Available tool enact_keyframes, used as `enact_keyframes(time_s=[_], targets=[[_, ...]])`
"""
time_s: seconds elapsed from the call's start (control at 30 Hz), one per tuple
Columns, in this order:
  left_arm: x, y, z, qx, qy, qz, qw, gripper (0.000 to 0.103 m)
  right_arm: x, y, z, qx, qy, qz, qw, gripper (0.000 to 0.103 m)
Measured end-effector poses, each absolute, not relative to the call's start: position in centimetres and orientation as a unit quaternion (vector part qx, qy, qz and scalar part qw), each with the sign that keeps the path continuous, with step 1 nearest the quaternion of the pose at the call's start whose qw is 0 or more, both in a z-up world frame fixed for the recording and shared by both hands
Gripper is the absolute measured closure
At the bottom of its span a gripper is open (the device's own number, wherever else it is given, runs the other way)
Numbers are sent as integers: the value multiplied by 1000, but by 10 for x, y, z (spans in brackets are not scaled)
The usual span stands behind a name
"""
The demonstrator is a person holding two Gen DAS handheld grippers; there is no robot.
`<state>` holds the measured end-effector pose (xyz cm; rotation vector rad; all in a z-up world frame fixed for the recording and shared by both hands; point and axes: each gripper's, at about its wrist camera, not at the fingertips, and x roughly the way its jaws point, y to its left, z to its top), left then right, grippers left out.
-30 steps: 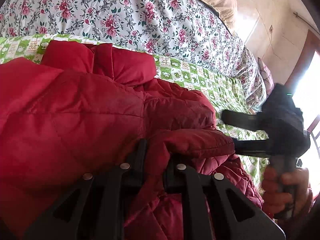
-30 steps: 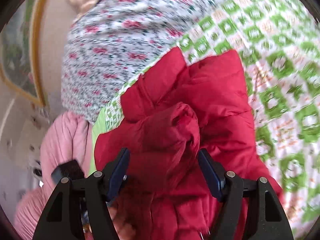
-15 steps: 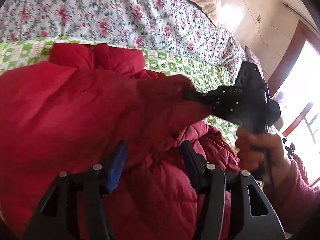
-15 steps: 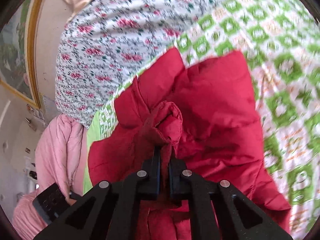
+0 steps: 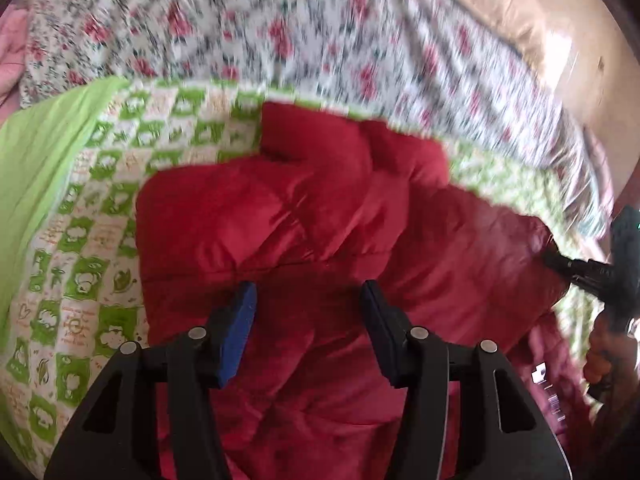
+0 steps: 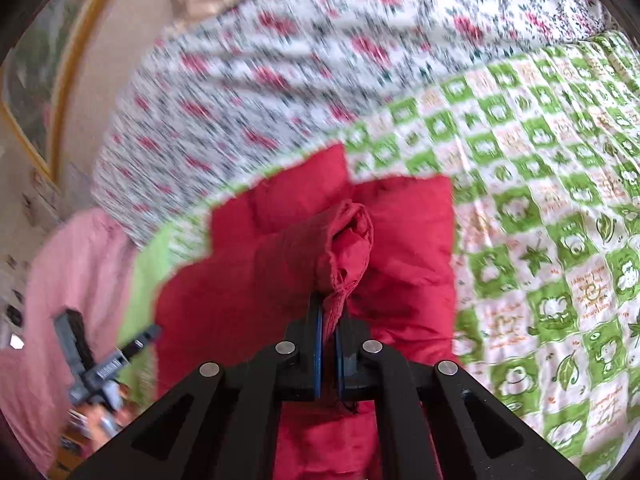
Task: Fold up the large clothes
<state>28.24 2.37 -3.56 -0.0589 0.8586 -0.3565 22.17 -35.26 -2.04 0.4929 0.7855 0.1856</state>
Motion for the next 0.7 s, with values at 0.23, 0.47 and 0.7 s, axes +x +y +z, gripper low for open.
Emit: enact_keyframes(time_s=[0.23, 0.47, 0.7], targets=[[285, 16, -56, 9, 428, -156, 890, 50, 237, -349, -59, 193, 424, 58, 883, 91], [285, 9, -57, 25, 428, -142, 892, 50, 206, -325, 9, 113, 335, 19, 935, 78], [284, 4, -56, 48, 429, -129, 893, 50, 252, -278, -37, 54, 419, 62, 904, 76]])
